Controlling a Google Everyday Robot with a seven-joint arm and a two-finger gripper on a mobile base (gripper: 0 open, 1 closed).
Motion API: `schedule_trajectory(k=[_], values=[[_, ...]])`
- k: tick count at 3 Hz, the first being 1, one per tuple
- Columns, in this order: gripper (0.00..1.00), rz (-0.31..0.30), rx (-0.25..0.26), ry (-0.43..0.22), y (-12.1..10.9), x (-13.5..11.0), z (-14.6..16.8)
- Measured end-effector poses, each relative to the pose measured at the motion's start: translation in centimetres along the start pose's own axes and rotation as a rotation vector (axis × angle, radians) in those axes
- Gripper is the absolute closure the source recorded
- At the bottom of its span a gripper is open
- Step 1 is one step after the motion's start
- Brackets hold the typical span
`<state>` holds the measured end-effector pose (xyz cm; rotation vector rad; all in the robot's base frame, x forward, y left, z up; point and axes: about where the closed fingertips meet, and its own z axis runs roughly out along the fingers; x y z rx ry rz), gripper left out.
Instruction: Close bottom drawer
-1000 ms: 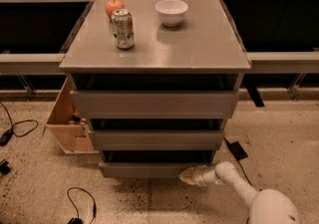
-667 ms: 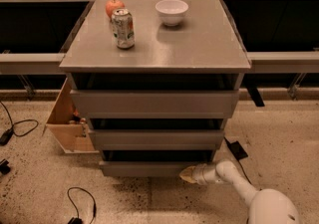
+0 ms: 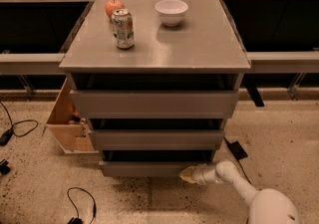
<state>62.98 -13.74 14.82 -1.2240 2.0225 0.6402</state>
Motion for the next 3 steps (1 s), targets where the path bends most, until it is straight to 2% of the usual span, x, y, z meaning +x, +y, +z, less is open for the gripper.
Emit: schedule_trajectory(k=[1,2,3], values=[[0.28,0.000,0.000,0.000,0.01,0.00,0.01],[0.05,0.000,0.000,0.000,0.01,0.00,0.01],[0.00,0.000,0.000,0.000,0.01,0.00,0.01]])
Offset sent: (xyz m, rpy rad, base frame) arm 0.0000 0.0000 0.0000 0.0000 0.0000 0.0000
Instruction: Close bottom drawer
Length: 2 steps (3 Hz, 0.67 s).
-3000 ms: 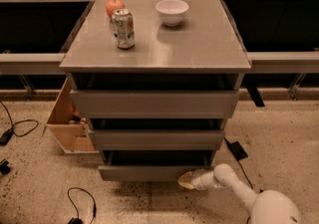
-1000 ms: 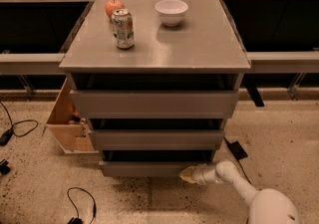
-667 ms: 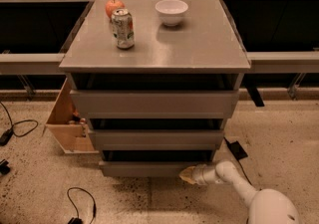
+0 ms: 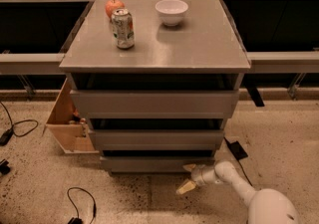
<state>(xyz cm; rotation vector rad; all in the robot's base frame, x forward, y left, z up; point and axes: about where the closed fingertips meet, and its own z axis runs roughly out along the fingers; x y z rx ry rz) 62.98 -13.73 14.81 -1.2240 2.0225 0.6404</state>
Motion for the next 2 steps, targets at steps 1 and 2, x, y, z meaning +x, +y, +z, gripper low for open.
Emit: schedule_trajectory(k=[1,2], values=[[0.00,0.000,0.000,0.000,0.01,0.00,0.01],[0.19,0.000,0.000,0.000,0.01,0.00,0.01]])
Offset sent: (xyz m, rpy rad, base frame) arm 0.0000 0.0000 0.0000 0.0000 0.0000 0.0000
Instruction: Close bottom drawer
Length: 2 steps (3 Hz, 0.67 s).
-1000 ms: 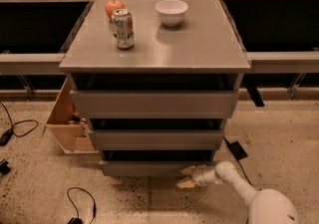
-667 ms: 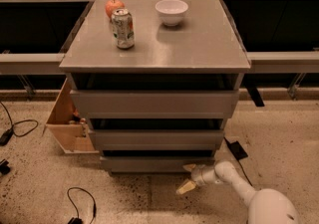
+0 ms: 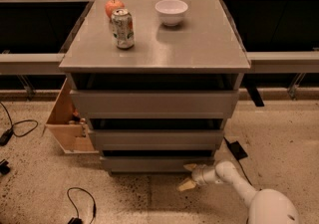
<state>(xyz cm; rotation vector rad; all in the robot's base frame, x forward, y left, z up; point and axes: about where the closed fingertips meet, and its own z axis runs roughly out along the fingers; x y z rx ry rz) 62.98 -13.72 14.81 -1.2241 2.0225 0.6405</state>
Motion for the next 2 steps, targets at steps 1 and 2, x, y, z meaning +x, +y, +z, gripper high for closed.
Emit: schedule_trajectory(k=[1,2], values=[[0.42,0.000,0.000,0.000,0.2,0.1,-0.1],[0.65,-0.011,-0.012,0.034,1.5,-0.2,-1.0]])
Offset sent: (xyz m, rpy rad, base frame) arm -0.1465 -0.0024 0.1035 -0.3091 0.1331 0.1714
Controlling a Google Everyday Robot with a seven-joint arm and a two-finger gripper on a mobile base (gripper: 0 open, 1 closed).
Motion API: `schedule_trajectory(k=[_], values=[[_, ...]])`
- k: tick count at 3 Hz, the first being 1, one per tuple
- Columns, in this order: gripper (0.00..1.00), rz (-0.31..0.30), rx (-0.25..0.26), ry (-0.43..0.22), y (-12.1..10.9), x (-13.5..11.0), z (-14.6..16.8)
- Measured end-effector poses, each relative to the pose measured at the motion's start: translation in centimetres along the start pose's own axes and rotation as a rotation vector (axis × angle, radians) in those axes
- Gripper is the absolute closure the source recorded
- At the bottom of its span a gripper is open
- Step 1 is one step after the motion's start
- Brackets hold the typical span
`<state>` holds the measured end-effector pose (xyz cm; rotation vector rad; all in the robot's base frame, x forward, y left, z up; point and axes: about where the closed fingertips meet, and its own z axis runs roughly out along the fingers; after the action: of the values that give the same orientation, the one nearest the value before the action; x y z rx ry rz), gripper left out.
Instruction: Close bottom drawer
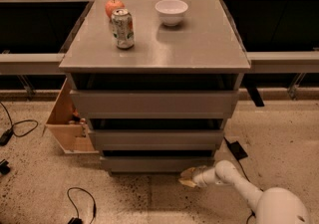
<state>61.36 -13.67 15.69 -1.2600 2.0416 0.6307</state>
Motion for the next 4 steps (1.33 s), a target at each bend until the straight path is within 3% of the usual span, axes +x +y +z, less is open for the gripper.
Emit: schedule_trajectory(k=[1,2,3,4], values=[[0.89,-0.037,0.117,0.167,-2.4,2.7,-7.5],[1.00,-0.171,0.260,0.383,-6.5,3.4,-15.5],[1.00,-0.387,0.352,0.499,-10.1,-3.4,-19.4],[1.00,-0.423,0.369,0.507,-10.2,-5.1,-20.1]])
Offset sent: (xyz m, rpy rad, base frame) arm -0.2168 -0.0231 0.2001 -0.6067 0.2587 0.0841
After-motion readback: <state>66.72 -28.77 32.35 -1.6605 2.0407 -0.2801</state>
